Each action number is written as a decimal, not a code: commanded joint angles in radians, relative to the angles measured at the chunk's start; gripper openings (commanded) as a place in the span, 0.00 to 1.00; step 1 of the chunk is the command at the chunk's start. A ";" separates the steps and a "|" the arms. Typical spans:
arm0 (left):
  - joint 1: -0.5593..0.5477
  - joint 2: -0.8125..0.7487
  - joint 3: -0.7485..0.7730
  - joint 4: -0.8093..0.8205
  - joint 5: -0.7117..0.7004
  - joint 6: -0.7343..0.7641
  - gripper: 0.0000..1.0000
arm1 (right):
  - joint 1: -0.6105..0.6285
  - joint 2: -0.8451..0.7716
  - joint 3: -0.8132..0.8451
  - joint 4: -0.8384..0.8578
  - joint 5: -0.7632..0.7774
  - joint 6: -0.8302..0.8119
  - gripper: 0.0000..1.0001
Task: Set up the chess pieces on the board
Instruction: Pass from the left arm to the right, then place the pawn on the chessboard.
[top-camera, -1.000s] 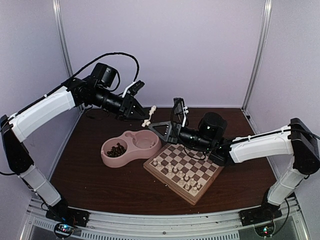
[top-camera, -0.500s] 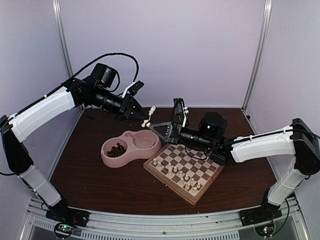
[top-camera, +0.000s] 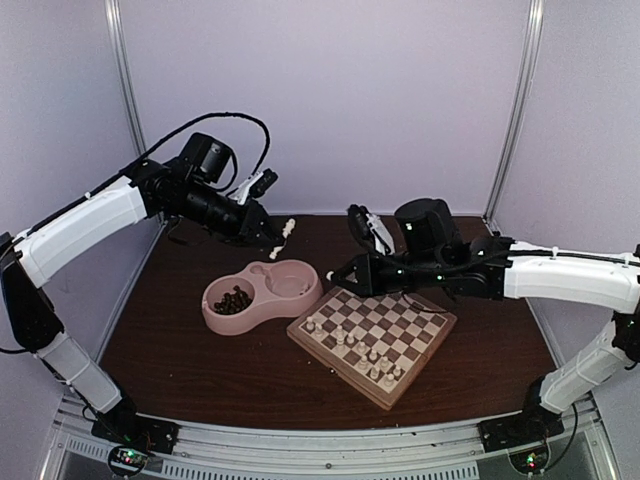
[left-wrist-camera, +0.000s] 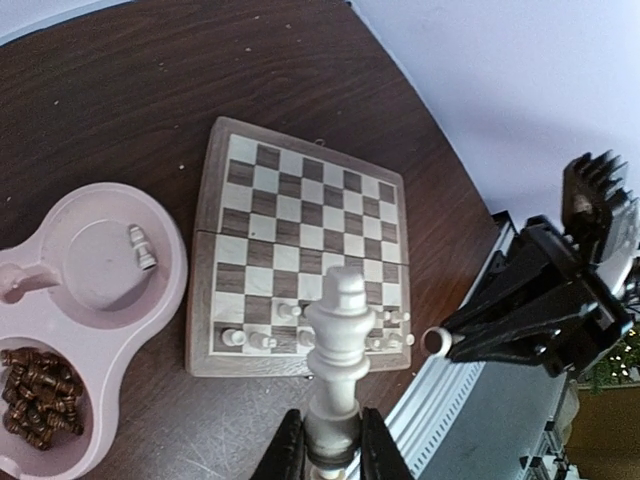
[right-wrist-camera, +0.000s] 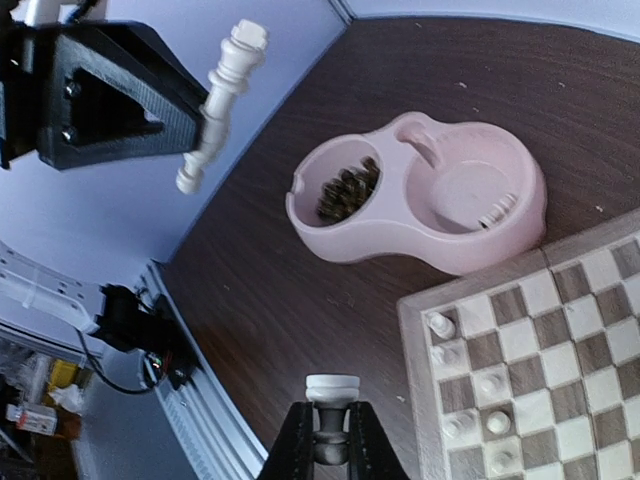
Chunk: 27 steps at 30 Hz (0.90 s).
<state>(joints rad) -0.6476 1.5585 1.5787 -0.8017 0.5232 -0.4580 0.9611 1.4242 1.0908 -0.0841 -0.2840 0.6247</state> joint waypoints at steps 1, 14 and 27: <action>0.006 0.018 -0.022 -0.020 -0.130 0.053 0.17 | -0.004 -0.052 0.092 -0.626 0.175 -0.149 0.02; 0.008 0.130 0.004 -0.001 -0.234 0.085 0.16 | -0.026 0.126 0.209 -1.061 0.234 -0.247 0.05; 0.012 0.148 -0.002 -0.019 -0.270 0.102 0.16 | -0.064 0.339 0.260 -1.069 0.249 -0.310 0.09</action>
<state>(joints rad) -0.6468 1.7039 1.5616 -0.8249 0.2729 -0.3756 0.9119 1.7325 1.3247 -1.1488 -0.0586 0.3435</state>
